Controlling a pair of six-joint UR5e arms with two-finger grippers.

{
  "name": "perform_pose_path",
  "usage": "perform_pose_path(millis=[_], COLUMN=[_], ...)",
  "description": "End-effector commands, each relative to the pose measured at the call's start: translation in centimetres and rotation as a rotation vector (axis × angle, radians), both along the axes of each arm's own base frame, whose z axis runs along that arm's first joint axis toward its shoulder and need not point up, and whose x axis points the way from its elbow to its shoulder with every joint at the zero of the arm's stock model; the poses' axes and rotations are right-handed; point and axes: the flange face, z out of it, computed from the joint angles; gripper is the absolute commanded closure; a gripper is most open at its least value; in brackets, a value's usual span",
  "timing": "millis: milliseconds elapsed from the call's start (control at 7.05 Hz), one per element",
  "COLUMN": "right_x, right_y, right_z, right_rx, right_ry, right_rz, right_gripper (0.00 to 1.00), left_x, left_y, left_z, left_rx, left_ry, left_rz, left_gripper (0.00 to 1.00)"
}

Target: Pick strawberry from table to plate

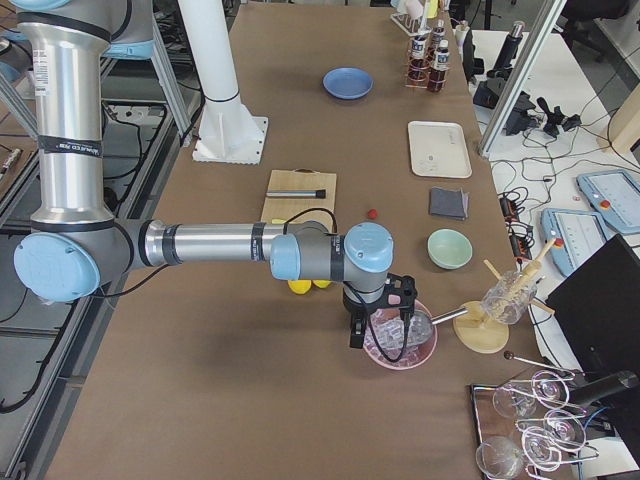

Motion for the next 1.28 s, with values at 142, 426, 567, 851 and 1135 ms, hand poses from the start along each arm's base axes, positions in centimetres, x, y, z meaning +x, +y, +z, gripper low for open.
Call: perform_pose_path(millis=[142,426,567,851,1135], right_x=[-0.5,-0.5,-0.5,-0.5,-0.9], right_y=[-0.3,-0.3,-0.4,-0.5,-0.9], right_z=[-0.2,-0.4,-0.5,-0.6,-1.2], right_rx=[0.004,0.009,0.010,0.015,0.023], right_ry=[0.000,0.000,-0.001,-0.003,-0.018], right_rz=[-0.010,-0.012,-0.012,-0.013,-0.018], right_gripper=[0.00,0.00,0.00,0.00,0.00], left_x=[0.0,0.0,0.0,-0.1,0.0], left_y=[0.1,-0.1,-0.1,0.1,-0.2], left_z=[0.1,-0.1,-0.1,0.0,-0.4], left_rx=[0.000,0.002,0.002,0.000,0.008], left_ry=[0.000,-0.001,-0.001,0.000,0.000], left_rz=[0.000,-0.001,-0.001,-0.003,-0.001], left_gripper=[0.02,0.02,0.02,0.02,0.02])
